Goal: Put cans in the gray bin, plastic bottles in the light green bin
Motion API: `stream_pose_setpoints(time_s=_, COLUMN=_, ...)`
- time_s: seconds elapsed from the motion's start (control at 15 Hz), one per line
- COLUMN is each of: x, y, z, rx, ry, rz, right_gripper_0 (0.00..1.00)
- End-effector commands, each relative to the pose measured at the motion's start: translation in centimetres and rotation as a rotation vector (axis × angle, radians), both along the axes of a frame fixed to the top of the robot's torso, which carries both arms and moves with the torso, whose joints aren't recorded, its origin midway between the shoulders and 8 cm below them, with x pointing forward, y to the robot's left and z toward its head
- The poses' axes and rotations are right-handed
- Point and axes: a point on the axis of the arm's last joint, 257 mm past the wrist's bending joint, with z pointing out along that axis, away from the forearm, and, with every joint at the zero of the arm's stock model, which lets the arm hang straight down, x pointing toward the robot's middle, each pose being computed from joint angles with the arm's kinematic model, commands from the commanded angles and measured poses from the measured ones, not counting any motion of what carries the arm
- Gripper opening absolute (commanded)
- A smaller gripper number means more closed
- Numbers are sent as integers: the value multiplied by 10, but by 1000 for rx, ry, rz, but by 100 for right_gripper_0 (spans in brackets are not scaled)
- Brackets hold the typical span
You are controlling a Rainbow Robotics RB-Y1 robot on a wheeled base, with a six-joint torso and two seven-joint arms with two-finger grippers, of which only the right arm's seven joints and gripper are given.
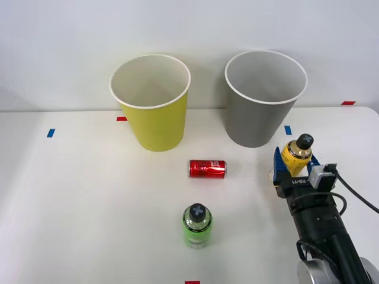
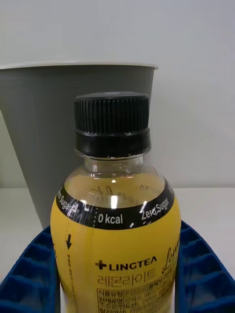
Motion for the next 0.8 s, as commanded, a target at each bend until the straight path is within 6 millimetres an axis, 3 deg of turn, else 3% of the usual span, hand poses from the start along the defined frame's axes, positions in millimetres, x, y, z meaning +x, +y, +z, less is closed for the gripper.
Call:
stream_pose_setpoints(time_s=0.07, x=-1, y=1, z=-2, rx=5, ry=5, rz=2, right_gripper_0=0)
stream_pose_setpoints(time_s=0.4, x=-17, y=5, z=-7, rx=-21, ry=15, rz=15, right_gripper_0=0)
stream_pose_setpoints(time_s=0.8, x=-51, y=34, z=35, rx=-77, ry=28, rz=121, right_gripper_0=0)
